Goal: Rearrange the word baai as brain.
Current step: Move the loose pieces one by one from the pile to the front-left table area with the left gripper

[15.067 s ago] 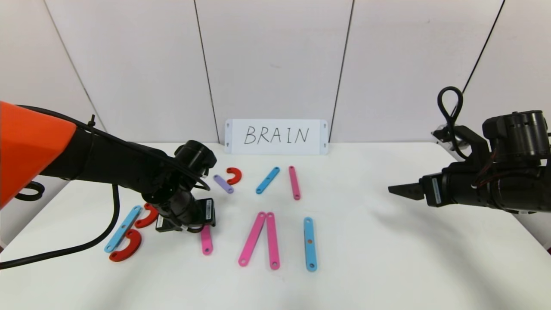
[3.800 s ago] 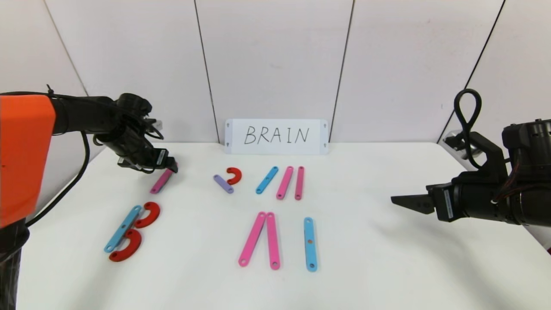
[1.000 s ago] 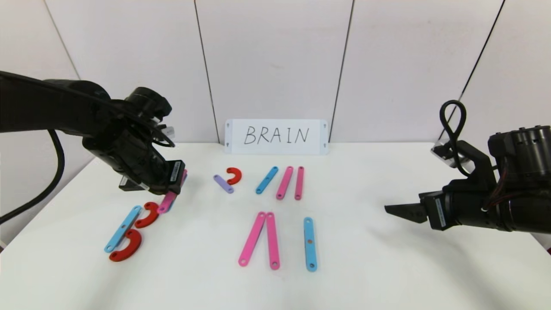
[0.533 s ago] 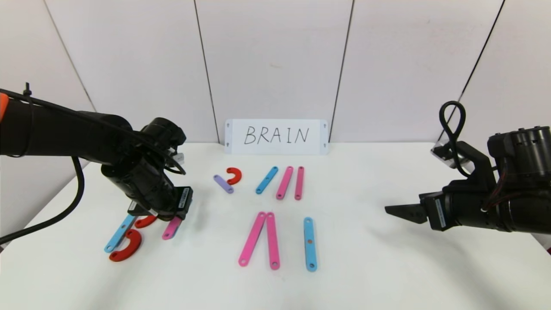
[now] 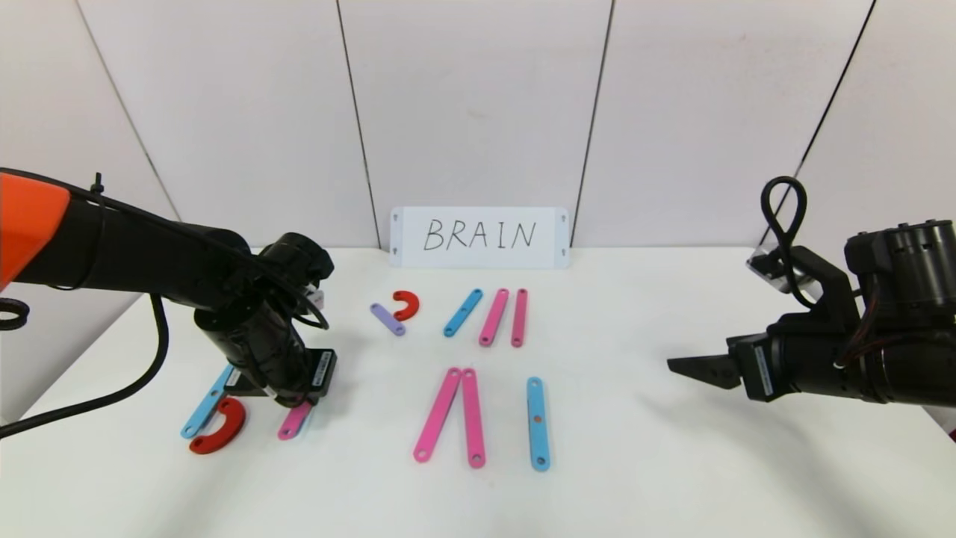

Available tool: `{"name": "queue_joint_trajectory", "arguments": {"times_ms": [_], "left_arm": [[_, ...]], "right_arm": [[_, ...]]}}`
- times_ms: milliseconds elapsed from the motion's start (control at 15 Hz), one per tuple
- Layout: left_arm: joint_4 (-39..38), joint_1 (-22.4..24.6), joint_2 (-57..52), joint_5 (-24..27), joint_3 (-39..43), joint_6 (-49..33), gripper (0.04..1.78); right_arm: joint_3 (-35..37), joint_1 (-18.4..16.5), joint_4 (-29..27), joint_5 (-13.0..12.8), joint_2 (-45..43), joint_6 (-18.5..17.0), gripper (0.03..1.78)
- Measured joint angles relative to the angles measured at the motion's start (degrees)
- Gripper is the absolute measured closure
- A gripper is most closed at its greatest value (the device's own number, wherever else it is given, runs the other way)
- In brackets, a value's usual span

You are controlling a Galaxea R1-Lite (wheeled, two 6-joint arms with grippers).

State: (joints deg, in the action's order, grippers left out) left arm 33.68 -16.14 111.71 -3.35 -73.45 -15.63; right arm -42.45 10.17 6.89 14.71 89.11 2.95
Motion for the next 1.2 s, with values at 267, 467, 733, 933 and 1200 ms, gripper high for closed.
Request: {"name": "queue_joint_trajectory", "arguments": {"times_ms": [267,467,733,933,1200], "left_arm": [[0.02,-0.32,0.57,0.13,0.35,0.01,1.52],[-0.04,-0.69,0.79,0.13,0.44,-0.18,1.52],[-0.06,-0.69,1.05,0.2,0.29,-0.6,1.52],[-0.04,-0.65,1.27,0.3,0.13,-0.62,1.52],[0.02,-0.65,1.43,0.49,0.27,-0.68,1.52]], "right_arm": [[0.0,0.0,0.0,-0.05,0.0,0.0,0.08],[0.0,0.0,0.0,-0.05,0.0,0.0,0.08],[0.0,0.0,0.0,-0.05,0.05,0.0,0.08],[0.15,0.0,0.0,0.0,0.09,0.02,0.08],[0.26,0.24,-0.02,-0.02,0.18,0.07,0.08]]}}
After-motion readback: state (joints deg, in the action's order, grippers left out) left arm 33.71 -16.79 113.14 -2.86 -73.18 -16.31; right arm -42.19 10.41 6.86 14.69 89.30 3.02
